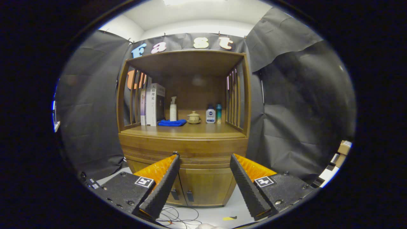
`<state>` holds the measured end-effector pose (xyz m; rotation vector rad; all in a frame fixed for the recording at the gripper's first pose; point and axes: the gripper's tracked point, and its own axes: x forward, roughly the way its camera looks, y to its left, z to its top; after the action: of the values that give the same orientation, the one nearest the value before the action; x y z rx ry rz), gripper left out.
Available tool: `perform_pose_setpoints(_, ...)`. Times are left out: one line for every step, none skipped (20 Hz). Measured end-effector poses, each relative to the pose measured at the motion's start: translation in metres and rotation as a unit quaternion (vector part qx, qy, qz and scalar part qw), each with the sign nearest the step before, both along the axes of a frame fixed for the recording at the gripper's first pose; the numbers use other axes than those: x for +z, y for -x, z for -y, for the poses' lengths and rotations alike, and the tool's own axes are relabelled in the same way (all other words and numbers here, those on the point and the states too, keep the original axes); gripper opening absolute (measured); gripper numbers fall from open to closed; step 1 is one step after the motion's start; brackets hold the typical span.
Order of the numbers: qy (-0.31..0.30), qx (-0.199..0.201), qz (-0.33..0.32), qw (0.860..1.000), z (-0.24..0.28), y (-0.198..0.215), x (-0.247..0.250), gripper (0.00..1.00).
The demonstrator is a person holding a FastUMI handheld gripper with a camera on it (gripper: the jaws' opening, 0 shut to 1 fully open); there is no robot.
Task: Pull open the drawer, take out the items inside it, and place them on the countertop above the cabinet.
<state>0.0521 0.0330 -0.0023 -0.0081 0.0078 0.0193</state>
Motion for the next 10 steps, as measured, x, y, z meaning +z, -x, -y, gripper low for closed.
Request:
perform_pose_setpoints(-0.002, 0.004, -0.002, 1.000, -0.007, -0.008, 0.001, 1.00)
perform_pose_setpoints(-0.002, 0.007, 0.000, 1.000, -0.014, -0.018, 0.000, 1.00)
perform_pose_setpoints(-0.001, 0.009, -0.002, 1.000, -0.020, -0.027, 0.000, 1.00)
perform_pose_setpoints(-0.002, 0.013, -0.001, 1.000, -0.028, -0.037, 0.000, 1.00)
perform_pose_setpoints(-0.003, 0.017, -0.001, 1.000, -0.035, -0.046, -0.002, 1.00)
perform_pose_setpoints(-0.002, 0.020, -0.001, 1.000, -0.043, -0.055, -0.002, 1.00)
perform_pose_setpoints(0.000, 0.023, -0.002, 1.000, -0.050, -0.064, -0.005, 1.00)
perform_pose_setpoints(0.002, 0.025, -0.005, 1.000, -0.056, -0.074, -0.007, 1.00)
perform_pose_setpoints(0.004, 0.028, -0.005, 1.000, -0.064, -0.084, -0.011, 1.00)
perform_pose_setpoints(0.010, 0.029, -0.008, 1.000, -0.070, -0.095, -0.016, 1.00)
